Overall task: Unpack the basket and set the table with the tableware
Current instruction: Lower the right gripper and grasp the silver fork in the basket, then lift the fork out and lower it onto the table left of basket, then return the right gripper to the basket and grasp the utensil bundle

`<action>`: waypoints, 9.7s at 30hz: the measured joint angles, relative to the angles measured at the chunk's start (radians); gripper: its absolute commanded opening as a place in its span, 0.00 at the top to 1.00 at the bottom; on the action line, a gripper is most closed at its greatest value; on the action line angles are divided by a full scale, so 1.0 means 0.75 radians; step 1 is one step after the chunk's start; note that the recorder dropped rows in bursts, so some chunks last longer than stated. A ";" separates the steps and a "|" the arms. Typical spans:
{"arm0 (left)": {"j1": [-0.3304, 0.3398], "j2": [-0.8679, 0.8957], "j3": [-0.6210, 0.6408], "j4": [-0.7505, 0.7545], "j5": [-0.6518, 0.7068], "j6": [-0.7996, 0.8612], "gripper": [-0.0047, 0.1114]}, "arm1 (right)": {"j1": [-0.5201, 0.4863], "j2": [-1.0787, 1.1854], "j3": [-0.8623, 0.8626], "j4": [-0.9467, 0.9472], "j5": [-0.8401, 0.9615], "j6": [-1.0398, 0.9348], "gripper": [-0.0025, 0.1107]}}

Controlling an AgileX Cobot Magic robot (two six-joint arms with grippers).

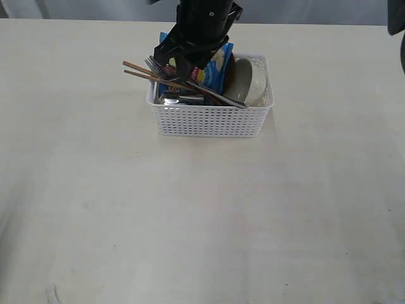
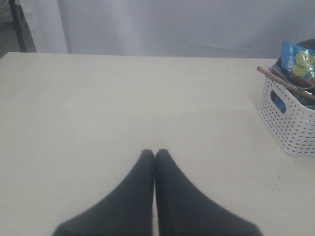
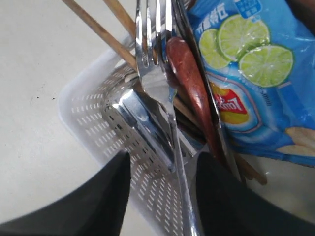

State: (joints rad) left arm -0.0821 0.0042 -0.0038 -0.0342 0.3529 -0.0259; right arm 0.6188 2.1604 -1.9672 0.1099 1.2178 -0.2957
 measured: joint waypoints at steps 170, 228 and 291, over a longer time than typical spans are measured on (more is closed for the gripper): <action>0.000 0.000 0.000 0.000 0.000 0.000 0.96 | 0.671 0.351 -0.009 -0.551 -0.014 1.930 0.98; 0.000 0.000 0.000 0.000 0.000 0.000 0.96 | 0.346 -0.169 0.008 -0.672 -0.002 0.802 0.98; 0.000 0.000 0.000 0.000 0.000 0.000 0.96 | 0.257 0.049 0.547 -1.182 -0.902 1.092 0.82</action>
State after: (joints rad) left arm -0.0821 0.0042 -0.0038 -0.0342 0.3529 -0.0259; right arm 0.8113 2.1971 -1.5571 -0.7769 0.5412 0.5233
